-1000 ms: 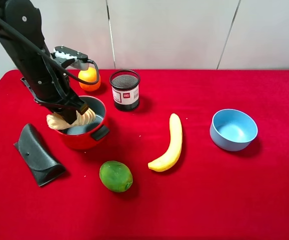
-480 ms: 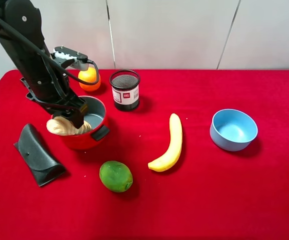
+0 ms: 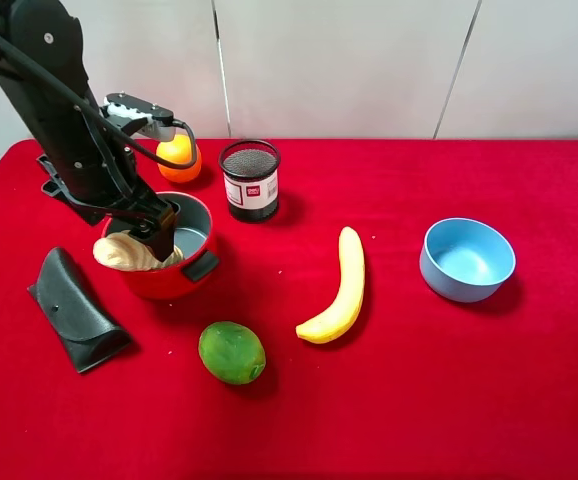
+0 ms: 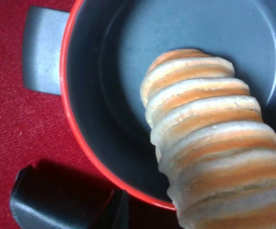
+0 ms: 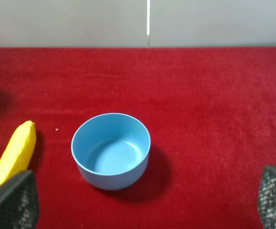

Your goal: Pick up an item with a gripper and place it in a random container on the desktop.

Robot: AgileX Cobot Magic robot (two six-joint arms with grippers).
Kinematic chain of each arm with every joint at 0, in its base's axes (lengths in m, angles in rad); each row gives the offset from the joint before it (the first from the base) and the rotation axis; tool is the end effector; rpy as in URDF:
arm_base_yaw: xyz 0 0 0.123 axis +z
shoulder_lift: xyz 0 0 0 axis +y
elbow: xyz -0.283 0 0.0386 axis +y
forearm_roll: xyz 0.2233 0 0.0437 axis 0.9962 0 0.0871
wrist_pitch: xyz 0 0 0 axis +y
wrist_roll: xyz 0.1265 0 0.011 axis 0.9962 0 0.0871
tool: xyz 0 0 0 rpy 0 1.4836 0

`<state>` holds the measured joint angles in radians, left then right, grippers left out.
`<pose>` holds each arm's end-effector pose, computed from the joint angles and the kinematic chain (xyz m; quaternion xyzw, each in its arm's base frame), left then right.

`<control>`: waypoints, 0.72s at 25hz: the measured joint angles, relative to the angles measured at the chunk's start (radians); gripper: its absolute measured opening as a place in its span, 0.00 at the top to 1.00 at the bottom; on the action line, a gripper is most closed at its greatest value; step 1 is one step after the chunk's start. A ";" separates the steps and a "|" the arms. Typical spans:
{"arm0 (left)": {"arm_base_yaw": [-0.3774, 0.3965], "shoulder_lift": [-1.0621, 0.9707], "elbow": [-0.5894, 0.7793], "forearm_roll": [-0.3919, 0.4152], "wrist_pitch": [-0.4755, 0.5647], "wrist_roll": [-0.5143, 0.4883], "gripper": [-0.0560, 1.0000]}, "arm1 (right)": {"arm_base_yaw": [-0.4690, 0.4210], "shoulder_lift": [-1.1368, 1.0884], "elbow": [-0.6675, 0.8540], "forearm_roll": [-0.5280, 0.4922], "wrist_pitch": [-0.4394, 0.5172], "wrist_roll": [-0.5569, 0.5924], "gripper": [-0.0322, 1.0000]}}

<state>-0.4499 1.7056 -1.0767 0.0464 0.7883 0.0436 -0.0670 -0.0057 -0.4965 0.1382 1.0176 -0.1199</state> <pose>0.2835 -0.1323 0.1790 0.2562 0.9589 -0.0063 0.1213 0.0074 0.0144 0.2539 -0.0234 0.8389 0.0184 0.5435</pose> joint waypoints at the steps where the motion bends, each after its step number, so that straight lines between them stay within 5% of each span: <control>1: 0.000 0.000 0.000 0.005 0.000 -0.001 0.01 | 0.000 0.000 0.000 0.000 0.000 0.000 0.30; 18: 0.000 -0.164 0.000 0.010 0.012 -0.005 0.01 | 0.000 0.000 0.000 0.000 0.000 0.000 0.30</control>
<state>-0.4499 1.5413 -1.0767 0.0559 0.7999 0.0390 -0.0670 -0.0057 -0.4965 0.1382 1.0176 -0.1199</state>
